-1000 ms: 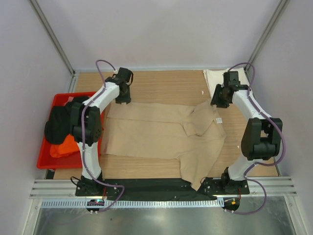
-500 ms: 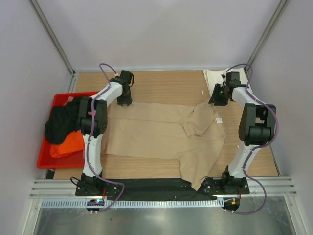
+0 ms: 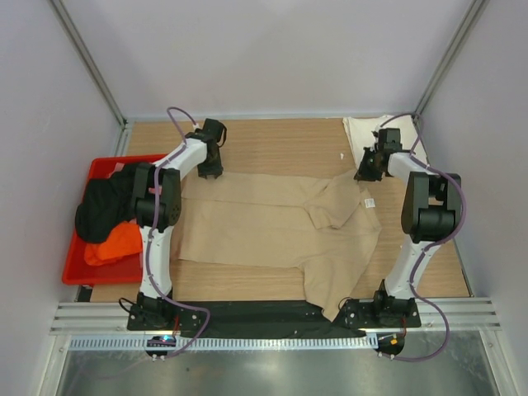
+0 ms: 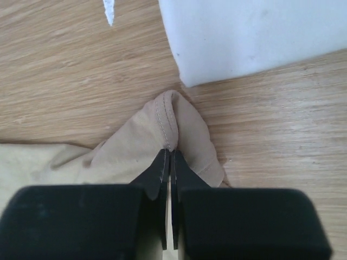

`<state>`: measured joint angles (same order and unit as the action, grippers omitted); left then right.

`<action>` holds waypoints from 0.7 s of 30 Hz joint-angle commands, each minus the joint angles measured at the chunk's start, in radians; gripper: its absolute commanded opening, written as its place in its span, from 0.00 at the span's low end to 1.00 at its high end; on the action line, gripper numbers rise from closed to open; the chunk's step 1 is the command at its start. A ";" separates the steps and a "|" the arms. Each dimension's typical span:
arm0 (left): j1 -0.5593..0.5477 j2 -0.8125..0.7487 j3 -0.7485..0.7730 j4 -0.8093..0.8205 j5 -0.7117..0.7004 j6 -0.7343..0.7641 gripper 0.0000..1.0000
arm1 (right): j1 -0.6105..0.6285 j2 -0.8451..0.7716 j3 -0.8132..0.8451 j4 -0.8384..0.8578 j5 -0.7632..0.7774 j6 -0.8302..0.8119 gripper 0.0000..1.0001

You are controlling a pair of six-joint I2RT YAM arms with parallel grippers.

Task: Fold and stack the t-shirts
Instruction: Fold the tshirt

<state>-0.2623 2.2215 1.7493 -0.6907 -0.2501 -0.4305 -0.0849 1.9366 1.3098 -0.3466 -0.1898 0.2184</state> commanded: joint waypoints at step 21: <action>0.005 -0.057 0.078 -0.070 0.083 -0.034 0.44 | -0.095 -0.255 -0.109 0.034 0.165 0.259 0.26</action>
<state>-0.2600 2.2272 1.7847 -0.7334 -0.2268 -0.4839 -0.1703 1.7771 1.1183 -0.2359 -0.0792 0.4370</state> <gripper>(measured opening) 0.437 0.225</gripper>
